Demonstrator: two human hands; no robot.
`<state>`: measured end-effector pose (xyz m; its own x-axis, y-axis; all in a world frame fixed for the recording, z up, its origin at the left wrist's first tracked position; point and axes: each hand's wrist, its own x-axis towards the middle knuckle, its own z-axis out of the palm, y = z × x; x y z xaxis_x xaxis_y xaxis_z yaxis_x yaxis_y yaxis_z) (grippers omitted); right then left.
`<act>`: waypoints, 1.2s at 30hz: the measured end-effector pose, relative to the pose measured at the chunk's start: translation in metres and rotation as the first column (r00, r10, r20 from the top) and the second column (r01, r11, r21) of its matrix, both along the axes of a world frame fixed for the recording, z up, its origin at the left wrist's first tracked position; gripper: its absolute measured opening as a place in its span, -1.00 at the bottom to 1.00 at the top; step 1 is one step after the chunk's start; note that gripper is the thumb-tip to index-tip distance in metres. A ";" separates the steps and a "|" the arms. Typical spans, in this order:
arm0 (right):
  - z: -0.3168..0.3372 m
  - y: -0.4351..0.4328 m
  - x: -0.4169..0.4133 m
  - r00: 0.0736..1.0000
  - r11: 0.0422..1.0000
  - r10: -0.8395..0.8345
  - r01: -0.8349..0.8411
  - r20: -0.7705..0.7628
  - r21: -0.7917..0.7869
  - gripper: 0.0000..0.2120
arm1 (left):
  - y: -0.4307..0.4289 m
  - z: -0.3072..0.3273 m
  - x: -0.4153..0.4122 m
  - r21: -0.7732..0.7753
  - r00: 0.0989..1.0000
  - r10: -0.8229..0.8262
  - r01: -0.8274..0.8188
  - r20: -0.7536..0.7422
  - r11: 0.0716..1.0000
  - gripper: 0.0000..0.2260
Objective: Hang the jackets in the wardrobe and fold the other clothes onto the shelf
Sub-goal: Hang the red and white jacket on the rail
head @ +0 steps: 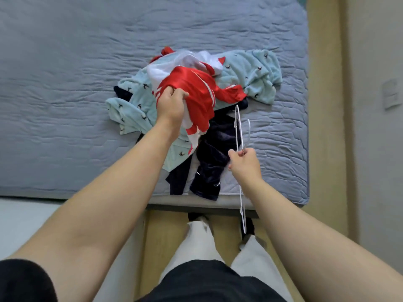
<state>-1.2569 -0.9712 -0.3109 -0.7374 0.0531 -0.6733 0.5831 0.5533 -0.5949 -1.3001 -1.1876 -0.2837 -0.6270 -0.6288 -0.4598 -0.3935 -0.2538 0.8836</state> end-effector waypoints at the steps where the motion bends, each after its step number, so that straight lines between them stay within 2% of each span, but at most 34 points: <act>1: 0.012 0.002 -0.001 1.000 1.000 -0.012 0.011 -0.013 -0.021 -0.82 | 0.006 0.019 0.006 0.008 1.000 0.003 -0.003 -0.019 1.000 -0.82; 3: 0.035 0.008 -0.004 0.998 0.997 -0.029 0.025 -0.062 -0.071 -0.78 | 0.018 0.057 0.017 0.019 0.998 0.014 -0.013 -0.068 1.000 -0.83; 6: 0.067 0.021 -0.010 0.990 0.989 0.011 -0.031 -0.141 -0.143 -0.73 | 0.036 0.110 0.037 0.018 0.983 0.041 -0.038 -0.181 0.999 -0.94; 11: 0.112 0.046 -0.014 0.949 0.950 0.171 -0.230 -0.264 -0.212 -0.67 | 0.077 0.192 0.083 -0.063 0.941 0.101 -0.128 -0.323 0.990 -0.86; 16: 0.149 0.077 -0.004 0.859 0.852 0.346 -0.456 -0.377 -0.258 -0.58 | 0.130 0.251 0.126 -0.095 0.892 0.172 -0.232 -0.419 0.968 -0.90; 20: 0.172 0.093 0.013 0.778 0.729 0.494 -0.614 -0.388 -0.303 -0.40 | 0.173 0.282 0.152 -0.009 0.825 0.235 -0.279 -0.514 0.960 -0.86; 23: 0.185 0.100 0.032 0.736 0.667 0.525 -0.667 -0.427 -0.331 -0.26 | 0.205 0.305 0.171 0.060 0.782 0.287 -0.306 -0.553 0.950 -0.78; 25: 0.192 0.102 0.044 0.712 0.656 0.501 -0.683 -0.492 -0.320 -0.21 | 0.222 0.320 0.184 0.076 0.753 0.307 -0.325 -0.582 0.943 -0.82; 27: 0.198 0.101 0.054 0.691 0.661 0.490 -0.692 -0.532 -0.290 -0.21 | 0.236 0.335 0.198 0.099 0.722 0.331 -0.345 -0.607 0.934 -0.86; 31: 0.202 0.103 0.063 0.696 0.695 0.483 -0.674 -0.531 -0.252 -0.35 | 0.263 0.362 0.230 0.174 0.651 0.396 -0.380 -0.648 0.909 -0.61; 36: 0.194 0.114 0.082 0.622 0.668 0.580 -0.732 -0.526 -0.130 -0.56 | 0.291 0.391 0.275 0.244 0.566 0.426 -0.370 -0.706 0.896 -0.58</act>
<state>-1.1749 -0.8572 -0.1169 -0.6838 -0.7057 -0.1856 -0.2065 0.4311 -0.8783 -1.0246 -0.8968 0.1071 -0.4613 -0.8871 -0.0170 0.5220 -0.2869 0.8032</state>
